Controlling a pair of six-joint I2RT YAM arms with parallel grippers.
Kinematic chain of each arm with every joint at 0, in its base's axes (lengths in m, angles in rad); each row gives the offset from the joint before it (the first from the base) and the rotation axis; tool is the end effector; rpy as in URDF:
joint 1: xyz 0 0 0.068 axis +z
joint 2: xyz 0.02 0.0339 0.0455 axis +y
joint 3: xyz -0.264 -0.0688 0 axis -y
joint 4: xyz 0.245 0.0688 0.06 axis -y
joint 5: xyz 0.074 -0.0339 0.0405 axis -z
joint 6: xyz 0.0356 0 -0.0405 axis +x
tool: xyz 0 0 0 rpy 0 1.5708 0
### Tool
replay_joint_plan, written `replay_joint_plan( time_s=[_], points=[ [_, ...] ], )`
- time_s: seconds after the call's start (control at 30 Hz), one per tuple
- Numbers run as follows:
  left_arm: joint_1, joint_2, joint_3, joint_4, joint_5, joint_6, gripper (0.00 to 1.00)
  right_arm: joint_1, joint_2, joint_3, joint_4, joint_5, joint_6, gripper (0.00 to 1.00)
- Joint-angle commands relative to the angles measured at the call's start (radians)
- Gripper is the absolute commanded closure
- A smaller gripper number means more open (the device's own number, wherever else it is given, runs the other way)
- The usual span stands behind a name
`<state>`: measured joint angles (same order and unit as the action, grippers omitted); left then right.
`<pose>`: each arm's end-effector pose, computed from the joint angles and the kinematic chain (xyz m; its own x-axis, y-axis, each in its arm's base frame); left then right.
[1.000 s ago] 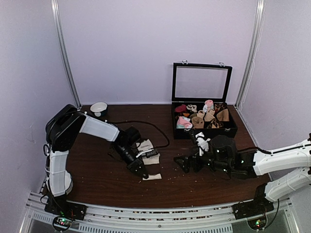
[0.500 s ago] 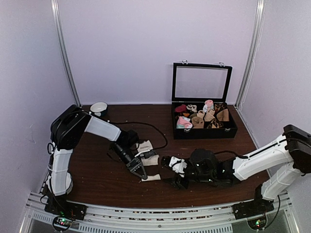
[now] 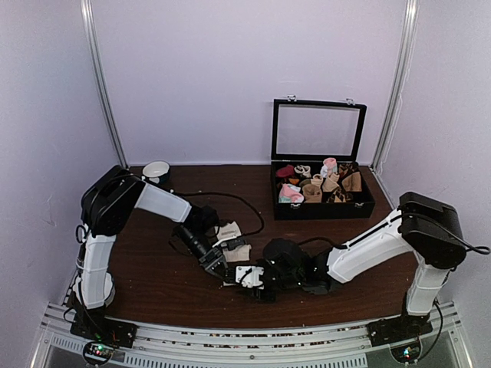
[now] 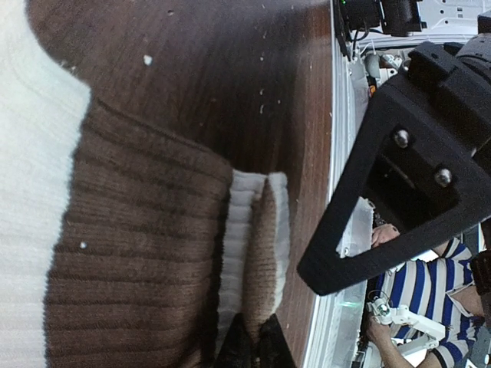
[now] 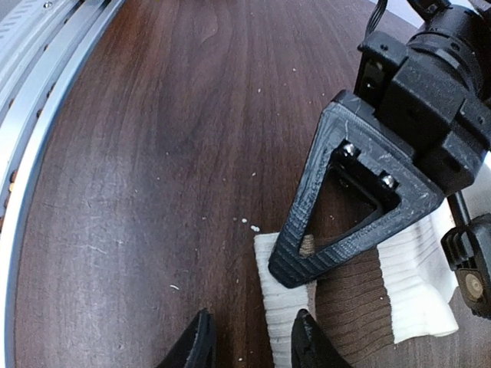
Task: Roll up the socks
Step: Roll the sock at the center of the board.
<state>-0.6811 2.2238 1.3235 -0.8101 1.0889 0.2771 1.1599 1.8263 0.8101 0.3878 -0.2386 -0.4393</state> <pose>0.2653 -0.2556 0.0789 -0.6863 0.7195 -0.1062 0.3990 0.2504 -0.8821 0.1339 0.3284 0.1284 0.1988 -0.5783 -0.7912 -0.9752 -0.0366 -0.2183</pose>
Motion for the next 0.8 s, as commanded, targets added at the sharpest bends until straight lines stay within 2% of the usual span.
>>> replay_joint_plan(
  time_s=[0.0,0.27,0.4,0.43,0.57,0.63,0.67,0.77],
  points=[
    [-0.005,0.068,-0.029,-0.028,-0.08,0.028,1.0,-0.017,0.035,0.029,-0.014,-0.002,-0.043,0.66],
    [-0.005,0.071,-0.016,-0.061,-0.077,0.061,1.0,-0.034,0.074,0.023,0.014,0.045,-0.058,0.64],
    [-0.005,0.074,-0.006,-0.079,-0.078,0.083,1.0,-0.047,0.085,0.033,-0.015,0.021,-0.063,0.71],
    [-0.005,0.074,-0.005,-0.082,-0.08,0.088,0.97,-0.05,0.088,0.039,-0.026,0.014,-0.064,0.75],
    [-0.005,0.051,-0.001,-0.084,-0.105,0.1,0.68,-0.066,0.103,0.06,-0.077,-0.025,-0.053,0.94],
    [-0.003,0.014,-0.014,-0.059,-0.137,0.095,0.58,-0.078,0.121,0.079,-0.115,-0.046,-0.04,0.96],
    [-0.002,-0.009,-0.023,-0.04,-0.156,0.09,0.5,-0.083,0.131,0.088,-0.136,-0.061,-0.034,0.97],
    [0.012,-0.098,-0.059,0.031,-0.208,0.073,0.46,-0.101,0.147,0.11,-0.198,-0.118,-0.012,1.0]
  ],
)
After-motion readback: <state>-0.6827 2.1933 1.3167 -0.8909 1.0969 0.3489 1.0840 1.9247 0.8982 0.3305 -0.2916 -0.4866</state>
